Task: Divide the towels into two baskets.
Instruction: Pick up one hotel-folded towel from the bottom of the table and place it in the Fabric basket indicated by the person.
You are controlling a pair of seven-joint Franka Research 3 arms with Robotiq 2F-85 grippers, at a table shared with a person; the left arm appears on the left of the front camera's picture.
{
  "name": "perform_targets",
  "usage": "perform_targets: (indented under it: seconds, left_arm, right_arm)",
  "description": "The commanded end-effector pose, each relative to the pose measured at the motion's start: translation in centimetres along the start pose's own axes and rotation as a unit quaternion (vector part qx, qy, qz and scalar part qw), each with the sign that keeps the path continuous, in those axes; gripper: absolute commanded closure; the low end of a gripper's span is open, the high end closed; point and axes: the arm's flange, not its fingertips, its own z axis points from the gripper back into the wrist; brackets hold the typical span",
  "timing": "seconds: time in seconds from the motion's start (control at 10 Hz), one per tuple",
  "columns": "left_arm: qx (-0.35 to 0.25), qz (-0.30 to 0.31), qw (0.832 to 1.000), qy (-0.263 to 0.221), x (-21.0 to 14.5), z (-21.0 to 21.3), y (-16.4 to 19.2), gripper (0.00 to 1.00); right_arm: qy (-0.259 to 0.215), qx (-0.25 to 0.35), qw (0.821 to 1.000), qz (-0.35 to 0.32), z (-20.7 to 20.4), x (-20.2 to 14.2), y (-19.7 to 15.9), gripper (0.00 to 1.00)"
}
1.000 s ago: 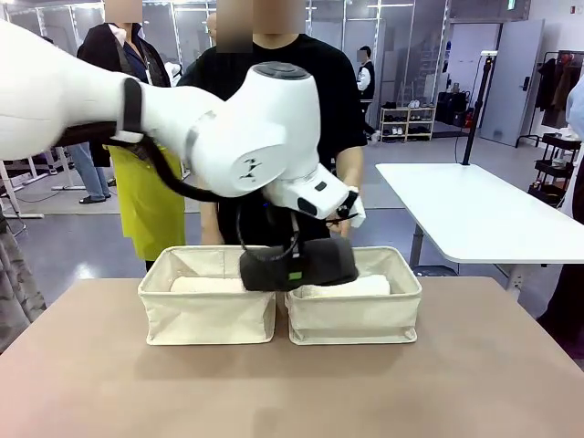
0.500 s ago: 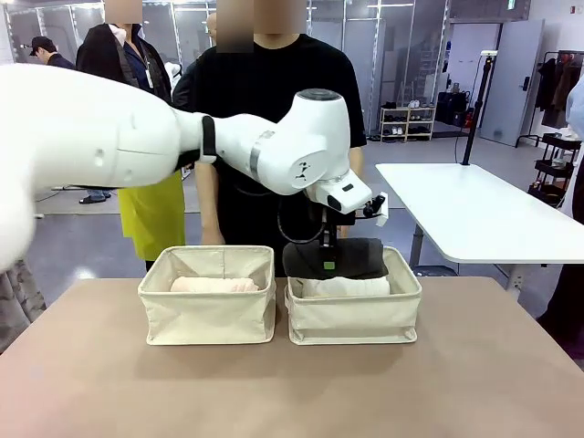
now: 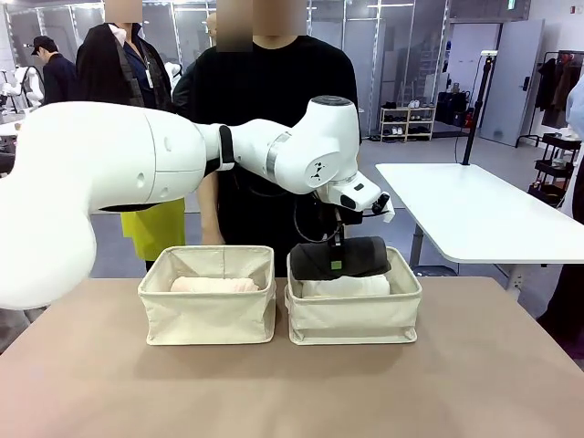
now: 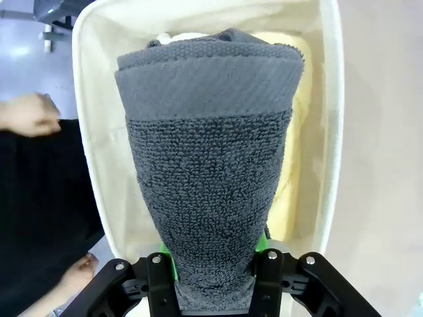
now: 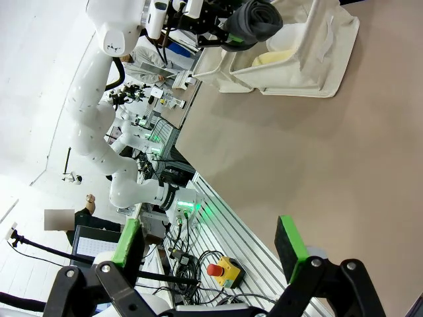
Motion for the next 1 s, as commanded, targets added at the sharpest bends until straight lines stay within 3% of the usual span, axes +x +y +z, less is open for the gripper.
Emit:
perform_targets:
  seconds: [0.0,0.1,0.3,0.4,0.5,0.9]
  left_arm:
    - [0.0,0.009,1.0,0.008,1.36,0.59,1.0,0.53]
    - [0.006,0.016,1.0,0.007,1.46,0.58,1.15,0.53]
    - [0.008,0.022,1.0,0.007,1.57,0.25,1.17,0.28]
    - [0.008,0.019,1.0,0.01,1.63,0.03,1.09,0.07]
    - [0.008,0.019,1.0,0.011,1.63,0.06,1.02,0.0]
    - [0.007,0.027,1.0,0.001,1.07,0.29,0.63,0.0]
  right_arm:
    - [-0.009,0.006,1.0,0.008,-0.08,-0.07,0.29,0.0]
    - [-0.009,0.006,1.0,0.008,-0.08,-0.07,0.29,0.0]
    - [-0.009,0.006,1.0,0.008,-0.08,-0.07,0.29,0.0]
    - [-0.009,0.006,1.0,0.008,-0.08,-0.07,0.29,0.0]
    - [-0.009,0.006,1.0,0.008,-0.08,-0.07,0.29,0.0]
    - [-0.009,0.006,1.0,0.008,-0.08,-0.07,0.29,0.0]
